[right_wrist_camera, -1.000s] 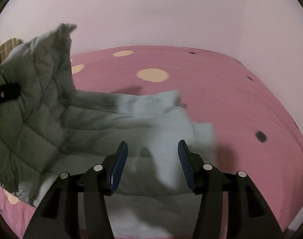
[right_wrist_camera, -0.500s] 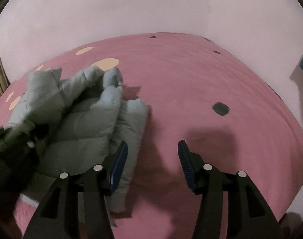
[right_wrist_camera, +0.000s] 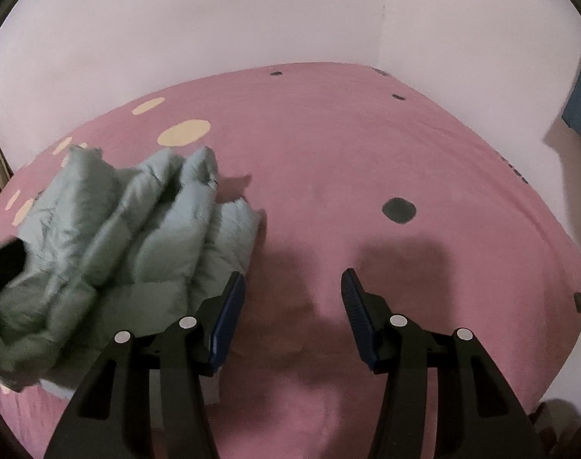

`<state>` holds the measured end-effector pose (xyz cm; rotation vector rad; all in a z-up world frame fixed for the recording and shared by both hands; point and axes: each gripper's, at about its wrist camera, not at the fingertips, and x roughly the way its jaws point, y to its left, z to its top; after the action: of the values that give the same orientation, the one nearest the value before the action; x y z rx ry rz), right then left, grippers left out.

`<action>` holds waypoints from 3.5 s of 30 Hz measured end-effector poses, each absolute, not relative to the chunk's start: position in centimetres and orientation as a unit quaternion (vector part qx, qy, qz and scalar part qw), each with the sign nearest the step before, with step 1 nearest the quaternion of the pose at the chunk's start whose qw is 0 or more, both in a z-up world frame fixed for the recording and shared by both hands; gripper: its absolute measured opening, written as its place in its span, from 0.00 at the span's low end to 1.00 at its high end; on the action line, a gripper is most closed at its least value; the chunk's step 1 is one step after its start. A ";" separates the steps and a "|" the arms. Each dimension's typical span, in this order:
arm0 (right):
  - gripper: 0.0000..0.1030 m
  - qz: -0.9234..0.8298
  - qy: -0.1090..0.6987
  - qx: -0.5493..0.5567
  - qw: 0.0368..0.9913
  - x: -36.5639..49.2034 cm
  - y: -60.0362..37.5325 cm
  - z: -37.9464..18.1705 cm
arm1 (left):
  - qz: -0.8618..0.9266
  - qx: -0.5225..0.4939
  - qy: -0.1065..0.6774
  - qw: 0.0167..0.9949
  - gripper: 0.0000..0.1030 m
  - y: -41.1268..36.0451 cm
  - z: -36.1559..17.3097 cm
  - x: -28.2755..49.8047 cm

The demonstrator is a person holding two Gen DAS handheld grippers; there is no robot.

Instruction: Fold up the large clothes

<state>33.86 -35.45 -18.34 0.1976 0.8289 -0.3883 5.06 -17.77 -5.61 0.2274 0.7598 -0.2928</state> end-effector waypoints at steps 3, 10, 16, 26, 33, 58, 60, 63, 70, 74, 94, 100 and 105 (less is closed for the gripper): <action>0.51 -0.174 0.389 0.095 0.900 34.3 -34.4 -16.9 | -0.111 0.104 0.347 0.926 0.69 -14.5 -3.8 5.6; 0.51 -0.128 0.385 0.093 0.909 36.4 -30.5 -15.0 | -0.001 0.068 0.370 0.927 0.70 -5.2 -5.6 9.7; 0.65 -0.081 0.406 0.103 0.904 39.3 -26.5 -15.8 | 0.028 0.041 0.411 0.910 0.70 -1.4 -9.2 11.4; 0.38 -0.059 0.451 0.111 0.884 41.7 -24.5 -18.5 | 0.000 0.015 0.430 0.903 0.70 -0.5 -11.4 12.3; 0.10 -0.052 0.439 0.103 0.891 41.1 -25.9 -17.0 | -0.059 0.002 0.424 0.904 0.70 -3.2 -10.3 12.7; 0.16 -0.097 0.461 0.075 0.879 41.2 -29.8 -22.4 | -0.062 0.091 0.449 0.887 0.71 -11.8 -17.1 13.7; 0.19 -0.099 0.464 0.066 0.878 40.9 -29.7 -21.3 | -0.067 0.100 0.447 0.886 0.71 -11.8 -16.1 13.4; 0.23 -0.109 0.458 0.071 0.879 40.0 -29.9 -18.6 | -0.087 0.075 0.446 0.888 0.71 -10.6 -13.9 12.7; 0.23 -0.090 0.407 0.082 0.905 41.5 -28.9 -13.0 | -0.091 0.042 0.407 0.908 0.71 -10.1 -10.2 15.3; 0.23 -0.089 0.430 0.090 0.894 44.1 -28.6 -15.4 | -0.088 0.032 0.429 0.899 0.71 -11.1 -11.8 18.2; 0.23 -0.112 0.447 0.050 0.886 45.7 -29.1 -22.7 | -0.051 0.043 0.468 0.881 0.78 -12.3 -19.3 20.3; 0.23 -0.114 0.440 0.051 0.889 45.4 -29.0 -22.8 | -0.049 0.042 0.465 0.883 0.82 -12.1 -20.0 20.3; 0.23 -0.119 0.438 0.044 0.890 45.2 -28.7 -22.4 | -0.047 0.044 0.464 0.883 0.82 -12.1 -19.8 20.3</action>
<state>45.25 -28.68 -22.44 0.0916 0.9103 -0.2462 20.28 -12.05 -19.79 0.0914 0.9669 -0.0982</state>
